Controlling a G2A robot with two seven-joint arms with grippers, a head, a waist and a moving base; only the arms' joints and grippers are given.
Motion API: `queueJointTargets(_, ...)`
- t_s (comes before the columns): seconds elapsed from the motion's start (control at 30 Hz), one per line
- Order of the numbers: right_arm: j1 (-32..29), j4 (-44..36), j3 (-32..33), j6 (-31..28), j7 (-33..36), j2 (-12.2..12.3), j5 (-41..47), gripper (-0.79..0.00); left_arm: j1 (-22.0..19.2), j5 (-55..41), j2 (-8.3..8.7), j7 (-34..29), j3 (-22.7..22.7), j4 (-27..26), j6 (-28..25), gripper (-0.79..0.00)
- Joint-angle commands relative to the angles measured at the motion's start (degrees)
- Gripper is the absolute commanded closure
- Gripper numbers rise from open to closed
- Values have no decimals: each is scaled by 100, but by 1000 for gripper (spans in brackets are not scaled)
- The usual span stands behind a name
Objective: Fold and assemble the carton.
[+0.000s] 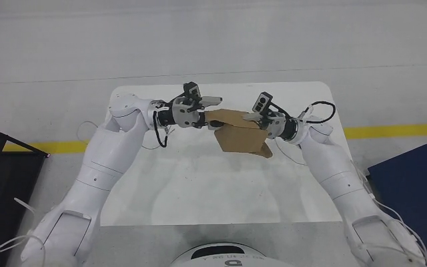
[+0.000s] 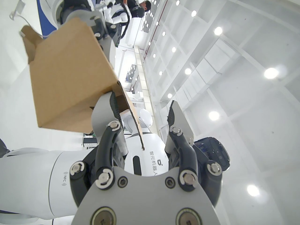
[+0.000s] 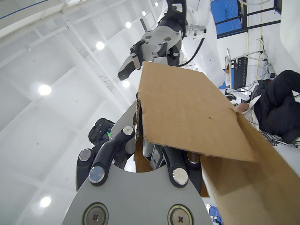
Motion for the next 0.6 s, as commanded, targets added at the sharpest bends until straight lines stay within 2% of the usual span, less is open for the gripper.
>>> queueJointTargets(0.0,-11,-17,9,-36,-81,1,-30,0,-45,95,-2,102,14,10,-37,-385)
queueJointTargets(0.13,-56,-92,28,-186,-372,2,-151,0,-21,384,18,427,4,-107,-88,-342)
queueJointTargets(0.27,-84,-130,46,-177,-397,4,-140,0,110,723,69,650,-63,-316,-130,-345)
queueJointTargets(0.57,-101,-66,164,-75,-293,14,82,0,389,1030,175,693,-294,-552,-259,-363)
